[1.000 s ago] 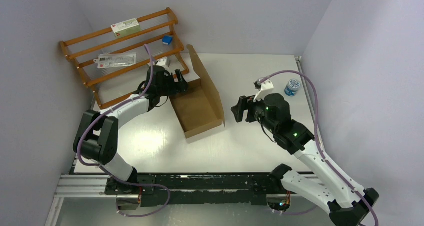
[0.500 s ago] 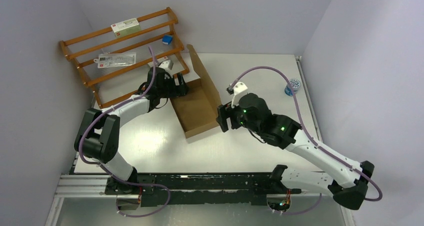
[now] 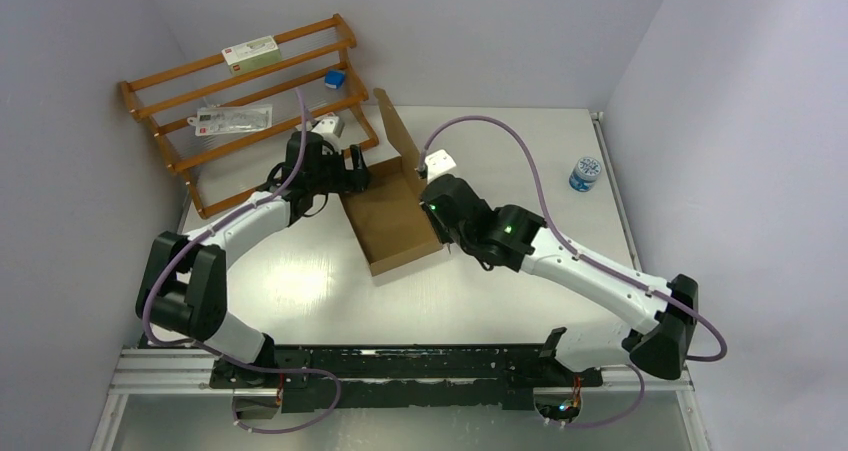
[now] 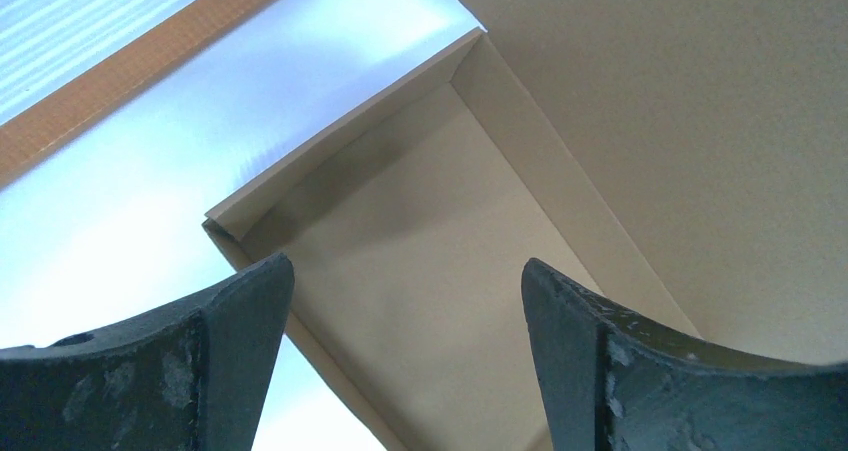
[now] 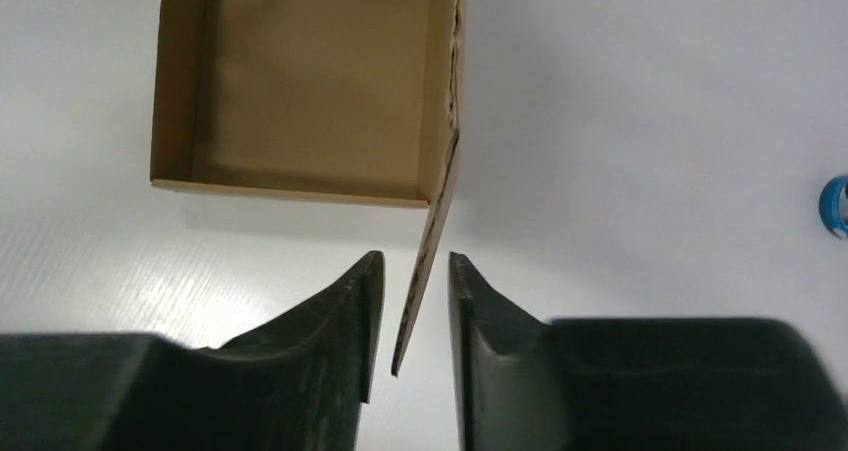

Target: Fold the paper box

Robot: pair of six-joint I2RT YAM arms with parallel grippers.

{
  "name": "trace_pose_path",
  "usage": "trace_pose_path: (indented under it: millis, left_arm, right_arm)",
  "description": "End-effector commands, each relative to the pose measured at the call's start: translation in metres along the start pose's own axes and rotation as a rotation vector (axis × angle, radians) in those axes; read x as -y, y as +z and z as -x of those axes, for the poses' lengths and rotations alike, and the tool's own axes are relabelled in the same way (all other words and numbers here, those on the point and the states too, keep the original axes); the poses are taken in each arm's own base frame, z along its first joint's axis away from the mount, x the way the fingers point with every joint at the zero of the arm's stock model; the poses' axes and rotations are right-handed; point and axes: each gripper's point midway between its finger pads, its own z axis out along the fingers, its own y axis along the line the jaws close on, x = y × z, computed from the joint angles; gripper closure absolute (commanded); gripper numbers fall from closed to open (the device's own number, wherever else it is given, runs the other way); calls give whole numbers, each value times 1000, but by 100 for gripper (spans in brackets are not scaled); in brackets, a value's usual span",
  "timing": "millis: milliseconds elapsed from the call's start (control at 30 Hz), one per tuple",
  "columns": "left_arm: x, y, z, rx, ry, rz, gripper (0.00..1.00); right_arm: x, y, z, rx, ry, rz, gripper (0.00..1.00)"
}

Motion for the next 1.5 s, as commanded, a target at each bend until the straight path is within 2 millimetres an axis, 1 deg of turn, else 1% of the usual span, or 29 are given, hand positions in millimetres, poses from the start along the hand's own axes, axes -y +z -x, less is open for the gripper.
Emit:
trace_pose_path:
  millis: [0,100,267,300,400,500,533,633,767,800,833,900,1000,1100,1200,1333,1467]
  left_arm:
    - [-7,-11,15,24,56,29,11]
    - [-8,-15,21,35,80,41,11]
    - [-10,-26,34,59,151,49,10]
    - [-10,-28,38,68,163,45,10]
    - [-3,-33,48,91,200,-16,9]
    - [1,-35,54,95,235,-83,9]
    - [2,-36,57,99,248,-91,10]
    - [-1,-40,62,104,290,-101,9]
    - [-13,-47,74,159,384,-136,9]
    - [-16,-48,77,170,400,-142,9]
    - [-18,-50,80,182,422,-147,9]
    - [-14,-51,86,219,474,-182,8]
    - [-11,-49,83,219,552,-224,9]
    - [-21,-50,81,215,596,-222,11]
    - [-35,-55,80,212,643,-210,12]
    - [-45,-62,71,181,706,-216,13]
    - [-43,-69,61,136,730,-252,18]
  right_arm:
    - [8,-2,8,-27,-46,-55,72]
    - [11,1,6,-56,-83,-84,77]
    - [18,4,2,-65,-172,-92,95]
    - [19,4,2,-63,-187,-87,96]
    - [23,8,3,-50,-229,-40,98]
    - [27,11,4,-47,-266,46,100]
    - [31,12,5,-43,-272,73,100]
    - [43,12,13,-4,-276,151,100]
    - [58,11,27,54,-324,204,100]
    - [59,11,27,57,-338,235,100]
    - [55,10,28,64,-359,277,100]
    - [49,12,26,73,-411,321,100]
    - [40,18,26,87,-452,380,100]
    - [36,27,24,77,-471,406,100]
    - [33,28,25,83,-474,423,100]
    - [36,25,28,97,-489,411,100]
    - [45,22,27,108,-508,363,100]
